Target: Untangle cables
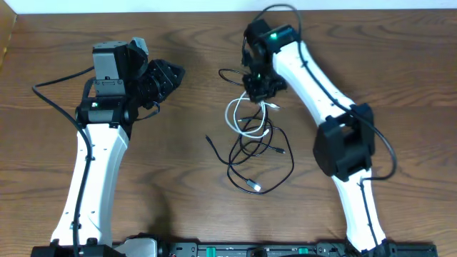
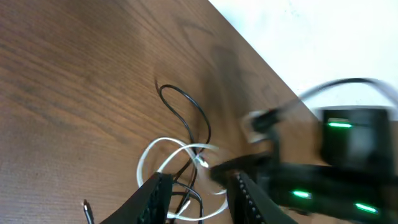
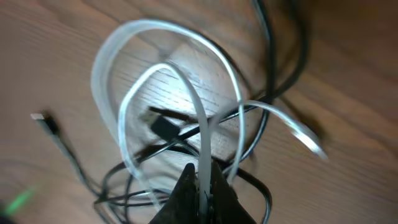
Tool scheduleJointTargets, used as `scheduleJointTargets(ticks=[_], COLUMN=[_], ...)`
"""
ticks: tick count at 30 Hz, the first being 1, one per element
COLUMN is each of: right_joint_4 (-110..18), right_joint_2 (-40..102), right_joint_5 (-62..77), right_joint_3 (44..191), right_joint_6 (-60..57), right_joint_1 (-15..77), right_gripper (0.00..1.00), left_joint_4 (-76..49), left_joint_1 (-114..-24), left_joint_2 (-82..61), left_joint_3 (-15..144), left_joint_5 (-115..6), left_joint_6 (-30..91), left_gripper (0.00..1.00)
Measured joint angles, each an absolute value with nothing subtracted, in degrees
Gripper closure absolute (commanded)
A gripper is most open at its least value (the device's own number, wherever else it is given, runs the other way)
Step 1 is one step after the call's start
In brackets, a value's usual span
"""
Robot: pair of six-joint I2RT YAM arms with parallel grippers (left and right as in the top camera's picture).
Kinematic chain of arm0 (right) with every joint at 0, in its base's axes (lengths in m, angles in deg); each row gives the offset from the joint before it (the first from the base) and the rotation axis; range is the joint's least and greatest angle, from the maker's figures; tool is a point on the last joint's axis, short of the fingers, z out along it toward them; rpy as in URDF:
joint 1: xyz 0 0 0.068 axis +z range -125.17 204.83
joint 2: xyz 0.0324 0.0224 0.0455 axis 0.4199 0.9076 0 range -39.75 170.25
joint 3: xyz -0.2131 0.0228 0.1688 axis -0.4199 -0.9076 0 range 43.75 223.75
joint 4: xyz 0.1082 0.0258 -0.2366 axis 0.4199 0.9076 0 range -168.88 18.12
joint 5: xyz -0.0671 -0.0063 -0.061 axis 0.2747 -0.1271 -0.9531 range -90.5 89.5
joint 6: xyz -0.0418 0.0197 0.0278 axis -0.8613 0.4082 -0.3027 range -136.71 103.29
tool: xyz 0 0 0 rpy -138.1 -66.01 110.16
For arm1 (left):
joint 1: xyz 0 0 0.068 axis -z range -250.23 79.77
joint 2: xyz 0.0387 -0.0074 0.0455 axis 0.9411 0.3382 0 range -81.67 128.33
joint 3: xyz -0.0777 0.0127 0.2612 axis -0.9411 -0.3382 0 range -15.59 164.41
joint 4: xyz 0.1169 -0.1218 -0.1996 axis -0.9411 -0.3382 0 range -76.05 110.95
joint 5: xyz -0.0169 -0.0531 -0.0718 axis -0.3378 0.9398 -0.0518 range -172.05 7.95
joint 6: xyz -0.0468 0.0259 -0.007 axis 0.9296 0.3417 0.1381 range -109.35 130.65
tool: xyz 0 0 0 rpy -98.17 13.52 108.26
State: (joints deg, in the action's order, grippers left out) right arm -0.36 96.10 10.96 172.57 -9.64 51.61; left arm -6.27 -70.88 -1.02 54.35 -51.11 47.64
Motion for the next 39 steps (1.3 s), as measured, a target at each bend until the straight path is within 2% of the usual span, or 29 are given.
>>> scheduleJointTargets(ticks=[5, 7, 12, 16, 24, 39], right_joint_4=[-2.1, -6.1, -13.0, -15.5, -17.0, -35.7], right_joint_2=[84.6, 75.5, 63.2, 58.8, 64.1, 86.3], right_joint_5=[10.9, 10.6, 10.3, 10.3, 9.9, 7.4], right_joint_3=[177.2, 179.1, 181.2, 181.8, 180.8, 180.5], right_joint_6=[-9.6, -9.4, -8.0, -6.4, -4.9, -4.8], right_joint_1=[49.7, 48.2, 45.1, 42.0, 34.6, 14.5], right_gripper=[0.99, 0.99, 0.99, 0.99, 0.99, 0.99], left_joint_4=[-6.9, -7.5, -7.6, -7.6, -8.1, -8.6], left_joint_1=[-70.9, -70.9, -70.9, -70.9, -70.9, -64.1], left_joint_2=[-1.0, -1.0, -1.0, -1.0, -1.0, -0.2], left_joint_3=[54.3, 54.3, 54.3, 54.3, 54.3, 54.3], left_joint_5=[-51.1, -51.1, -51.1, -51.1, -51.1, -53.8], left_joint_6=[47.6, 47.6, 47.6, 47.6, 47.6, 47.6], left_gripper=[0.66, 0.66, 0.66, 0.66, 0.66, 0.66])
